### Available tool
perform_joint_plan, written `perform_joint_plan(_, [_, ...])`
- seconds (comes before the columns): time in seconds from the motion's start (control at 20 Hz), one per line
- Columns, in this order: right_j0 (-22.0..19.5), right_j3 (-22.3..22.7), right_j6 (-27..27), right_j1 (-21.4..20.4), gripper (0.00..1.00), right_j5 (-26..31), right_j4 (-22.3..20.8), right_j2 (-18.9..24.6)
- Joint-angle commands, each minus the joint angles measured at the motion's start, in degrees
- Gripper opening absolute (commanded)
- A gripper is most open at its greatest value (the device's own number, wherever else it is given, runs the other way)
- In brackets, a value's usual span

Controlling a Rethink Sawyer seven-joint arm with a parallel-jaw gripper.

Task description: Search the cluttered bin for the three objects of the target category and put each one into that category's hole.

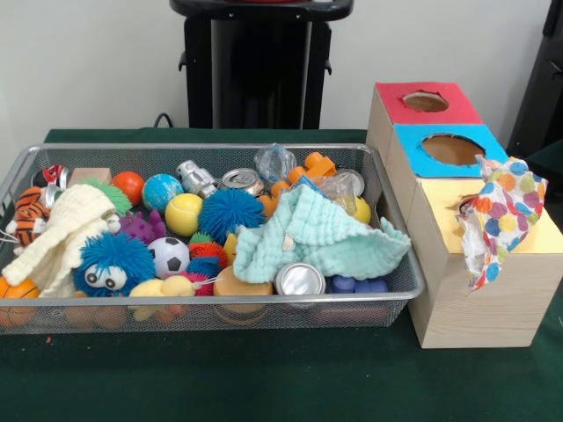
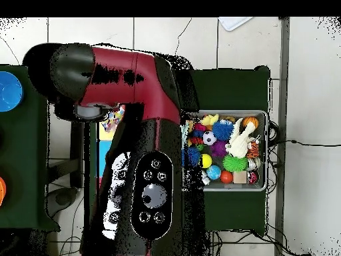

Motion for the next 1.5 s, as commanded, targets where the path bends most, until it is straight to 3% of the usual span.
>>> perform_joint_plan(0.05, [-0.32, 3.45, 10.48, 1.46, 0.0, -5.42, -3.07, 1.17])
perform_joint_plan(0.5, [-0.62, 3.35, 9.57, 2.82, 0.0, -10.22, -3.23, 1.6])
perform_joint_plan(1.5, [-1.79, 9.02, 5.21, 4.05, 0.0, -21.18, -5.02, 2.74])
